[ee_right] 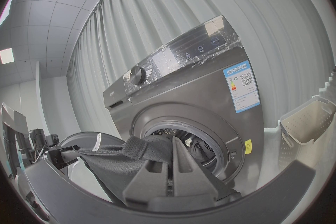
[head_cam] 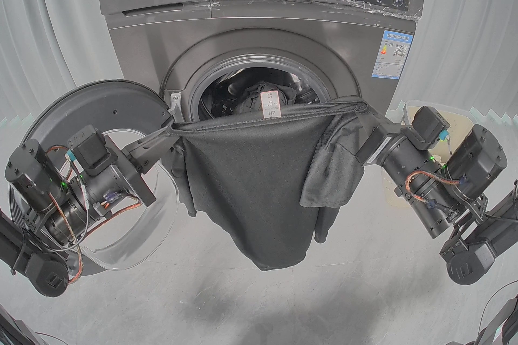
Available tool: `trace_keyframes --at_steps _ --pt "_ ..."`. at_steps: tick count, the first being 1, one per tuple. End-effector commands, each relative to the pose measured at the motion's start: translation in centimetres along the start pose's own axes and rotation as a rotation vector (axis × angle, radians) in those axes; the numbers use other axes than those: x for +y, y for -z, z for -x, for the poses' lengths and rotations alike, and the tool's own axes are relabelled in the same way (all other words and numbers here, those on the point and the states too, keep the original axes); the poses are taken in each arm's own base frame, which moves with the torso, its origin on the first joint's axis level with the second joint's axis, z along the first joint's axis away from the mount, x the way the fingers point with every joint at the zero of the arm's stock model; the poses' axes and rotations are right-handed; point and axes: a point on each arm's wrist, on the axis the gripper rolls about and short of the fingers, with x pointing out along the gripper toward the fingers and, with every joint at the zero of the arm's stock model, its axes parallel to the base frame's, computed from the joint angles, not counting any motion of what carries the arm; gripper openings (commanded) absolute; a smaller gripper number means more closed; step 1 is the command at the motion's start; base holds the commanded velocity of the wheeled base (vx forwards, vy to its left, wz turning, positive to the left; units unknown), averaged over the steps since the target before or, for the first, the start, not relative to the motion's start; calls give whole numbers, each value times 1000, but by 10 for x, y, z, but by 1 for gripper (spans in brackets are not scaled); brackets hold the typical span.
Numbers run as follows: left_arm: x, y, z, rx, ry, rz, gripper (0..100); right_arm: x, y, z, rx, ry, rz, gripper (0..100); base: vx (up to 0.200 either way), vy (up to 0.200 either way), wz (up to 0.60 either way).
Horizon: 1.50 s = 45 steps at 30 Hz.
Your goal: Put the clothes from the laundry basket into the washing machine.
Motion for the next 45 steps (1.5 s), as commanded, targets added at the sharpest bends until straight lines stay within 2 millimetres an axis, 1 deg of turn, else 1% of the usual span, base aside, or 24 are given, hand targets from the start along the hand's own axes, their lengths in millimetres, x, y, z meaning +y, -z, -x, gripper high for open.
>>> trace_keyframes --at_steps 1,10,25,28,31,32,34,36,39,41,42,43,45 --pt "-1 -10 1 -36 -8 -12 0 6 -6 -2 -27 -17 -19 0 0 0 0" --pt "0 -13 -2 -53 -9 -19 0 10 -4 -1 -20 -28 -32 0 0 0 0" --pt "-1 -9 -1 -37 -8 -13 0 9 -1 2 -3 -29 -38 0 0 0 0" --pt "-3 -7 0 -28 -1 -6 0 8 6 9 37 -29 -30 0 0 0 0" --pt "-4 -3 0 -11 2 -3 0 8 18 13 87 -30 -23 0 0 0 0" --pt "-4 -3 0 -11 2 -3 0 8 18 13 87 -30 -23 0 0 0 0" --pt "-3 4 -4 10 2 2 0 9 30 17 135 -30 -37 0 0 0 0" --pt "-3 7 -5 18 1 5 0 9 35 19 156 -30 -36 0 0 0 0" --pt "-11 7 -12 7 -1 22 0 13 41 23 185 -49 -39 0 0 0 0" --pt "-10 2 -22 -29 -1 14 0 19 44 27 203 -68 -50 0 0 0 0" --pt "-10 2 -23 -29 -2 15 0 18 45 27 206 -67 -51 0 0 0 0" --pt "-7 0 -31 -48 -9 8 0 20 52 29 232 -72 -50 0 0 0 0" --pt "-9 -1 -37 -60 -7 7 0 22 59 29 252 -78 -50 0 0 0 0"
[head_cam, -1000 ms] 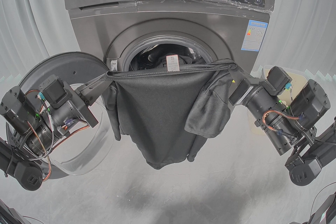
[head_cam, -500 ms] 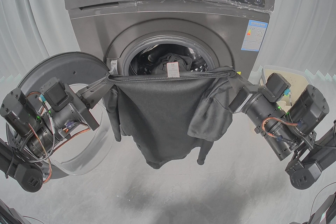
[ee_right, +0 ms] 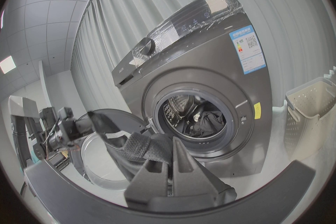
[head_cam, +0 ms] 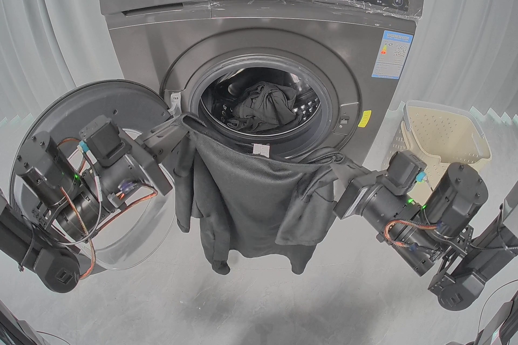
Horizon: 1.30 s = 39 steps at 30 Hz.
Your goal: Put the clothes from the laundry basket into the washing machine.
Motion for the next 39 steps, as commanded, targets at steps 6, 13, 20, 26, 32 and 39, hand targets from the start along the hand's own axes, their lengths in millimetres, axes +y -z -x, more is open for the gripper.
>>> trace_keyframes --at_steps 6,13,20,26,32,39 --pt "-4 7 -21 -9 13 13 0 7 27 4 99 -18 9 100 0 0 0" --pt "-6 3 -31 -42 -10 8 0 6 62 34 289 -29 57 100 0 0 0" --pt "-6 2 -31 -46 -10 8 0 9 86 58 437 -64 88 100 0 0 0" --pt "-8 1 -33 -52 -2 8 0 12 90 57 449 -81 89 100 0 0 0" --pt "-10 0 -33 -54 4 10 0 17 93 35 394 -78 67 100 0 0 0" --pt "-17 -1 -36 -62 27 14 0 -5 105 -3 357 -34 22 100 0 0 0"
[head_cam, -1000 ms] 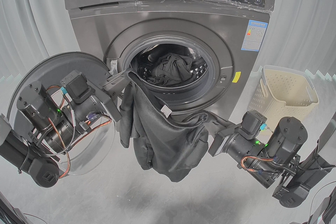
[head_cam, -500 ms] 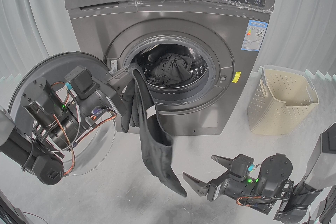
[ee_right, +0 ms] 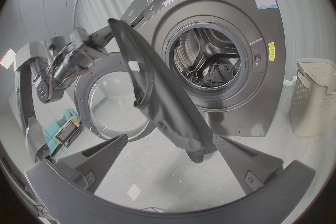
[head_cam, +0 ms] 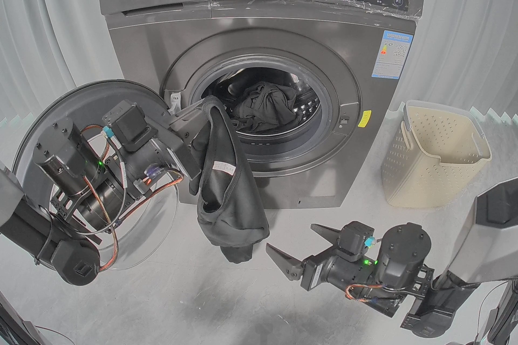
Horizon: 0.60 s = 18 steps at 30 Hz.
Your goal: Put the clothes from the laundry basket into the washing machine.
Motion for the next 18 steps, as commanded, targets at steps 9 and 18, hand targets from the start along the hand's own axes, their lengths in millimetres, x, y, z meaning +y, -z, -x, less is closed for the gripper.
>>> trace_keyframes --at_steps 9,18 --pt "-6 -1 -2 -10 21 5 0 -32 45 -60 79 39 42 100 0 0 0" --pt "-10 -1 -3 -7 34 9 0 -28 55 -86 53 -5 100 100 0 0 0"
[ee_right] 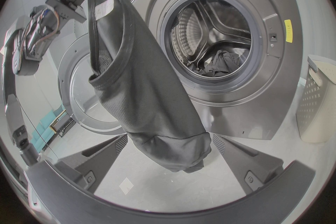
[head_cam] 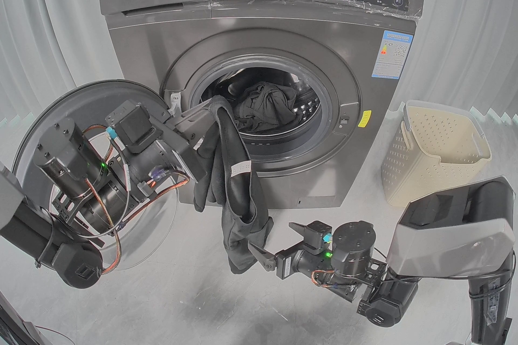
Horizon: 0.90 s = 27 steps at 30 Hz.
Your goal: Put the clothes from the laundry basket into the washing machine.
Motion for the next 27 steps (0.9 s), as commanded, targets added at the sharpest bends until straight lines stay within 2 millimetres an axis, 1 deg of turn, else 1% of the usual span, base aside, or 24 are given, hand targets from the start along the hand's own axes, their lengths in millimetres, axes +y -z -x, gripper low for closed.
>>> trace_keyframes --at_steps 1,5,12,14,19,23,25,26,27 --pt "-2 0 0 1 7 3 0 0 15 -20 4 -5 30 100 0 0 0" --pt "-4 1 -1 1 15 7 0 -3 17 -39 -17 8 34 100 0 0 0" --pt "-6 -1 -1 -4 19 6 0 -2 3 -67 -76 10 27 100 0 0 0" --pt "-6 -2 -2 -10 21 7 0 -6 0 -77 -87 22 31 100 0 0 0" --pt "-6 -6 -2 -20 19 5 0 -9 -11 -92 -132 44 51 100 0 0 0" --pt "-6 -8 -2 -28 21 2 0 -9 -11 -101 -165 67 49 100 0 0 0" --pt "-6 -8 -2 -29 21 2 0 -10 -8 -103 -170 72 50 100 0 0 0" --pt "-8 -9 -1 -31 24 3 0 -7 -5 -104 -184 69 49 100 0 0 0" --pt "-9 -11 -1 -35 29 5 0 -6 -5 -104 -191 66 50 0 0 0 0"
